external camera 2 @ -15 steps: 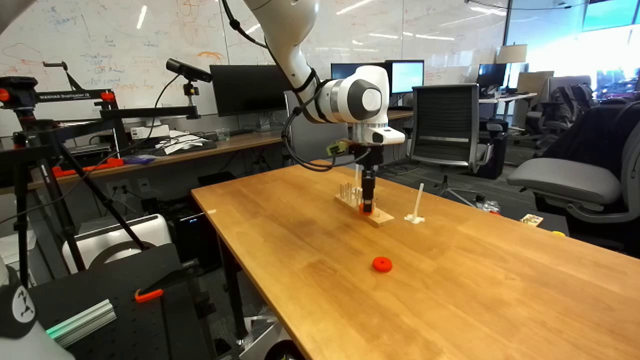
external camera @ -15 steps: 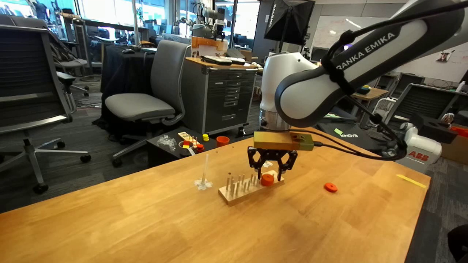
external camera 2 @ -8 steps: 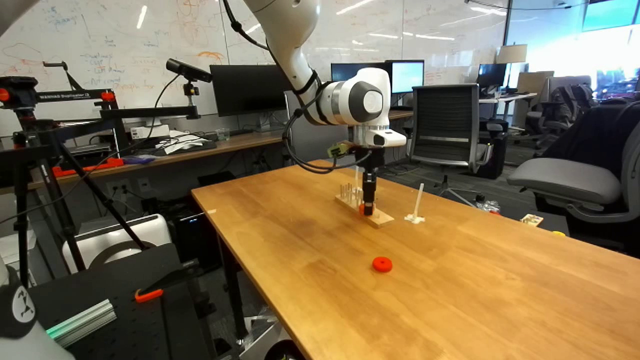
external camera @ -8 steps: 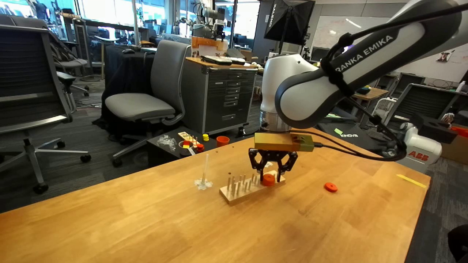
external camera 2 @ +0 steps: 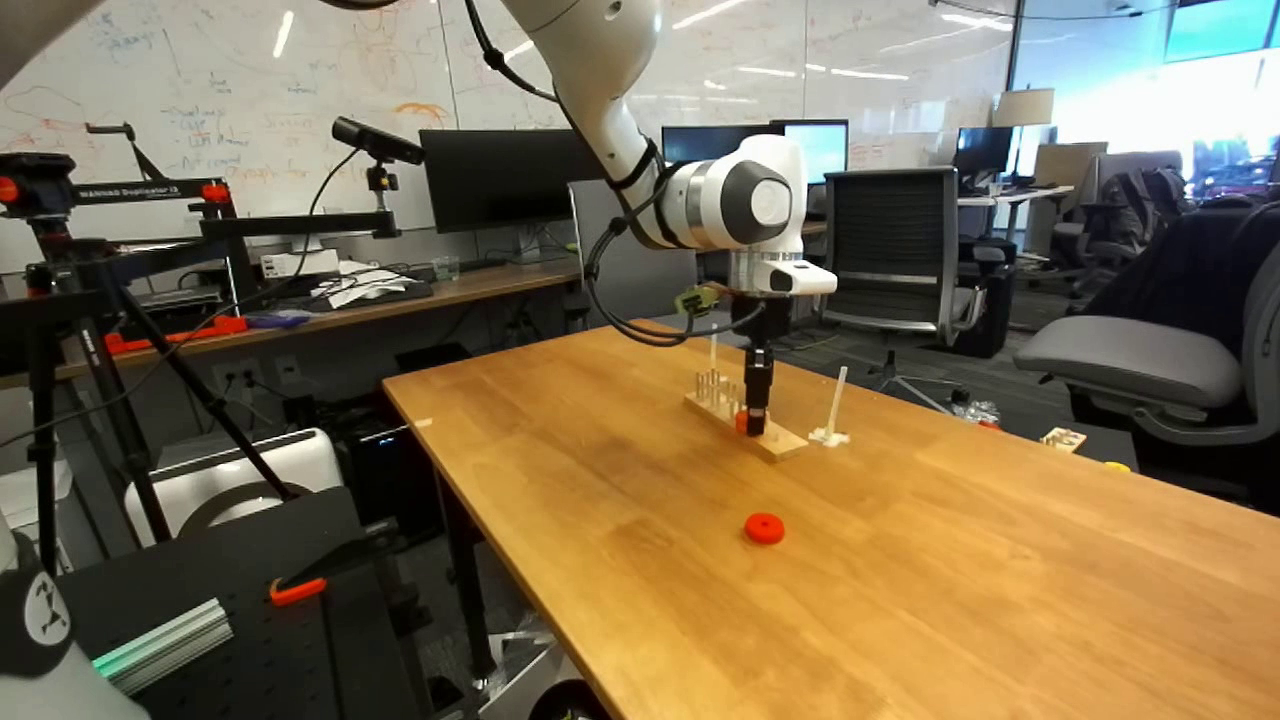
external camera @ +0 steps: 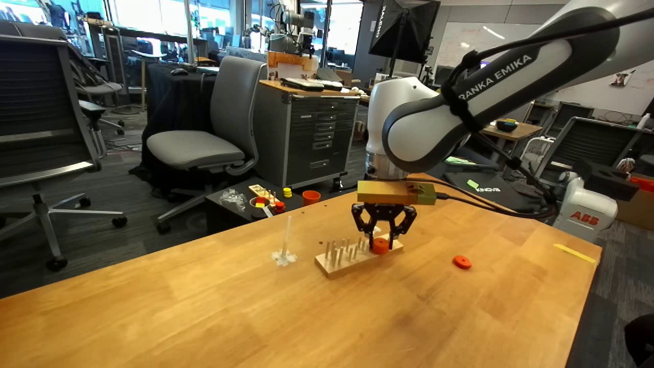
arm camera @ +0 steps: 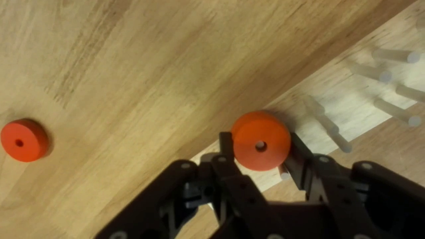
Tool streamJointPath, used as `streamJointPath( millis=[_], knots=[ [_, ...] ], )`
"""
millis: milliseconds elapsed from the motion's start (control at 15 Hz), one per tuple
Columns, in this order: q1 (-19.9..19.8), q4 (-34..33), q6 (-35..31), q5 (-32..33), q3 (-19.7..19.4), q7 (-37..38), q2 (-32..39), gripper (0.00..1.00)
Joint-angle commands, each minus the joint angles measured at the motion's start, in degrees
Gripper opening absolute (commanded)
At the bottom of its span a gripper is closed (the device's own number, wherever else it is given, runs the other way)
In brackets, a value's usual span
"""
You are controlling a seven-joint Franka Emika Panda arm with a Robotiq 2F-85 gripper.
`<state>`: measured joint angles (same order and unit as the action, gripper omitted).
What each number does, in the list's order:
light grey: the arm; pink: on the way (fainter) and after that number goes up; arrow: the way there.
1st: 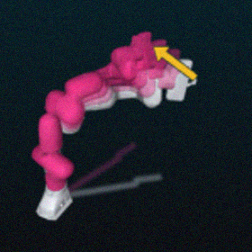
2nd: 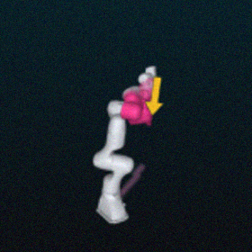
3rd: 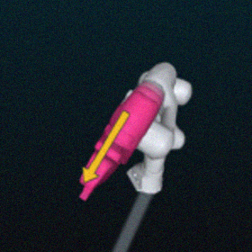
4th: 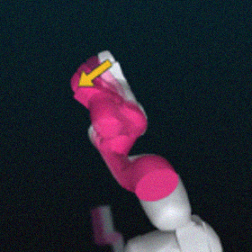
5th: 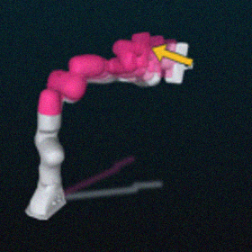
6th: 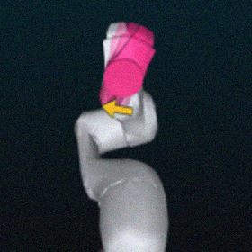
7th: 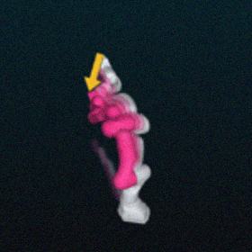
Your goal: Pick up the orange object, hang it through its center hole on the object, pick up the second orange object and hang it on top of the first orange object
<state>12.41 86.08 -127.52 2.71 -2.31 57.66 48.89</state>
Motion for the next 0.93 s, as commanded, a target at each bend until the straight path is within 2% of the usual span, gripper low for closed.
streamJointPath(
  millis=[0, 267, 333, 867],
  knots=[
    [1.1, -3.9, 1.9, -0.6, -0.4, -0.1, 1.4, 0.18],
    [1.2, -5.3, 2.6, -0.8, -0.3, -0.2, 2.8, 0.18],
    [1.2, -2.3, 0.3, -0.6, -0.5, -0.3, 1.2, 0.43],
    [1.2, -3.3, 0.9, -0.6, -0.5, -0.3, 1.9, 0.43]
  ],
)
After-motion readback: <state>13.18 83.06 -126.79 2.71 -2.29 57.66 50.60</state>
